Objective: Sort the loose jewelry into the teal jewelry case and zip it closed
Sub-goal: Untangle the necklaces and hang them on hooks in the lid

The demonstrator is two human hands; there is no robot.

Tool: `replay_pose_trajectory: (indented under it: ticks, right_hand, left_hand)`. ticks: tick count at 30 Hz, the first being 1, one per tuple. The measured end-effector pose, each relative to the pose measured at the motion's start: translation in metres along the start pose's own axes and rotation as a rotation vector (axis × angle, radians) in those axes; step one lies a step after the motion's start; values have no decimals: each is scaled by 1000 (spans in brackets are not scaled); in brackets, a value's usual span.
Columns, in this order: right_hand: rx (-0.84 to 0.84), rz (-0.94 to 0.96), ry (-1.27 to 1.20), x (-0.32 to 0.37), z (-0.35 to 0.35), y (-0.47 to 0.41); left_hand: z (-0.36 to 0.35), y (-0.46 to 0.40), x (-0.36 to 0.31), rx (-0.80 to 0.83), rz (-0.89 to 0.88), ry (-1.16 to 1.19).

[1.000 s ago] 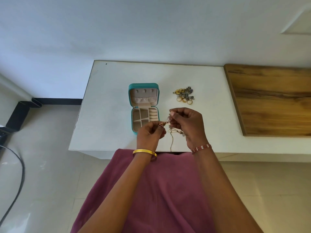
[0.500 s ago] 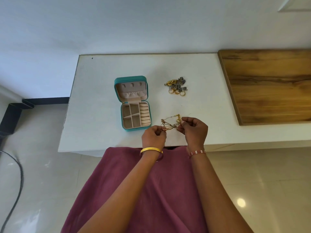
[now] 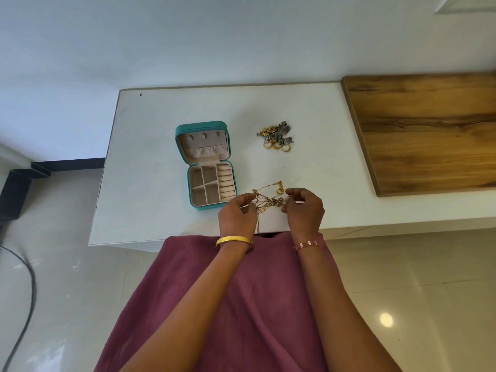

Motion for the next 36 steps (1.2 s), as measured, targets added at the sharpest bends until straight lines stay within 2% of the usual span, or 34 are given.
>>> replay_pose_trajectory:
  ticks: [3,10,15,18,21,32,36]
  right_hand:
    - [35,61,27,13,-8,7]
    - [270,180,153,31,-61,35]
    - [380,164,306,26,-100,45]
    - [400,185,374,25,-113,47]
    - [396,209,417,25,-121,47]
    - [472,204,391,27,-188,72]
    - [487,184,387,28,-200,78]
  left_hand:
    - [18,2,3,-68,-24,15]
    - [60,-3,9,-238,-150,-110]
    - [58,-17,22,-164,-244,-296]
    - [56,-22,38,-85,-200,-326]
    - [60,-25,46,-72,-192,-306]
    - [120,-49,89,-211,-60,-258]
    - [132,-52,95,-207,-31,-256]
Point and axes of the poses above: each hand's wrist, its own y-axis away from the middle knuckle, its own z-axis out of the back of the hand, x = y × z, the point moved 8 cm from there along -y, towards the middle knuckle, and after that the axes turned 14 degrees about -y, right-handed, at the moved point
